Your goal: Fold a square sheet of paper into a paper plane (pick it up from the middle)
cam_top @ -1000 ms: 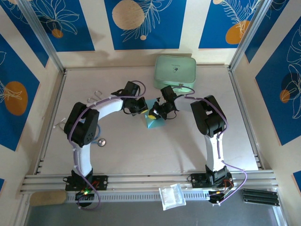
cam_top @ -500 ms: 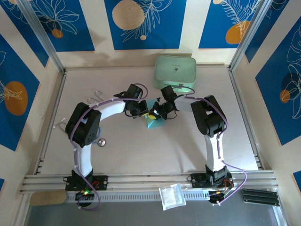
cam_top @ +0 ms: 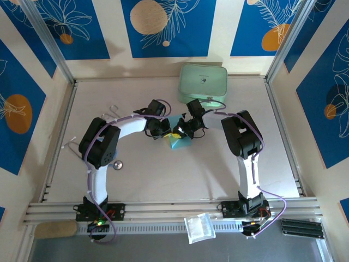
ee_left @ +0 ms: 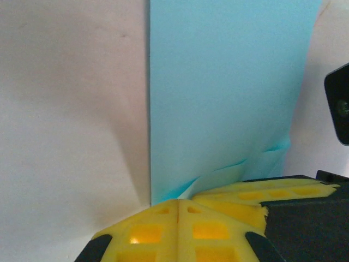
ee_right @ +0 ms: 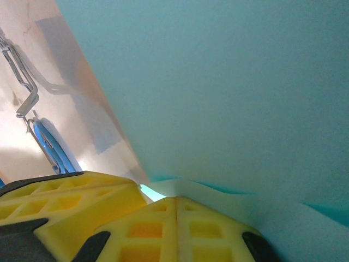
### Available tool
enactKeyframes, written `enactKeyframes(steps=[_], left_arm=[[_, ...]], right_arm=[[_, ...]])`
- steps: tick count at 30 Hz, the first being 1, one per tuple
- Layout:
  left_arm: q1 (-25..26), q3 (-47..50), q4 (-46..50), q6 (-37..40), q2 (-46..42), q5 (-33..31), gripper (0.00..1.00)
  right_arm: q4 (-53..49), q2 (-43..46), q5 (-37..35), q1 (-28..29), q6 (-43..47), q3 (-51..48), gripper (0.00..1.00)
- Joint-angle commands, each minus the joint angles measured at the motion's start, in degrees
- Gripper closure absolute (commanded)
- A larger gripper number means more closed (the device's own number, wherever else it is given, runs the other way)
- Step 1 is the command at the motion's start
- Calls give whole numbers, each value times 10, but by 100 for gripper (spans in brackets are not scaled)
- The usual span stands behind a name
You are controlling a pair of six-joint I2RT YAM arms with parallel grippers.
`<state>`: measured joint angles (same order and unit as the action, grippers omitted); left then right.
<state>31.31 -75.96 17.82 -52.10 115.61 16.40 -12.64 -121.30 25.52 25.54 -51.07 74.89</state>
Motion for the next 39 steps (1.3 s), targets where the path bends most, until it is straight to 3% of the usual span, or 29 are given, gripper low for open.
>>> enactKeyframes(steps=[1, 11, 21, 33, 39], left_arm=[[5, -2, 20, 1, 21, -12, 100], [4, -6, 55, 16, 37, -32, 100], [6, -17, 70, 27, 45, -28, 100], [6, -39, 79, 39, 42, -20, 100], [7, -52, 71, 35, -2, -4, 100]], right_arm=[[-34, -20, -11, -4, -3, -7, 100], [-6, 7, 12, -8, 12, -7, 100], [18, 41, 24, -20, 86, -40, 100], [8, 17, -29, -35, 72, -76, 100], [-20, 22, -58, -38, 70, -74, 100]])
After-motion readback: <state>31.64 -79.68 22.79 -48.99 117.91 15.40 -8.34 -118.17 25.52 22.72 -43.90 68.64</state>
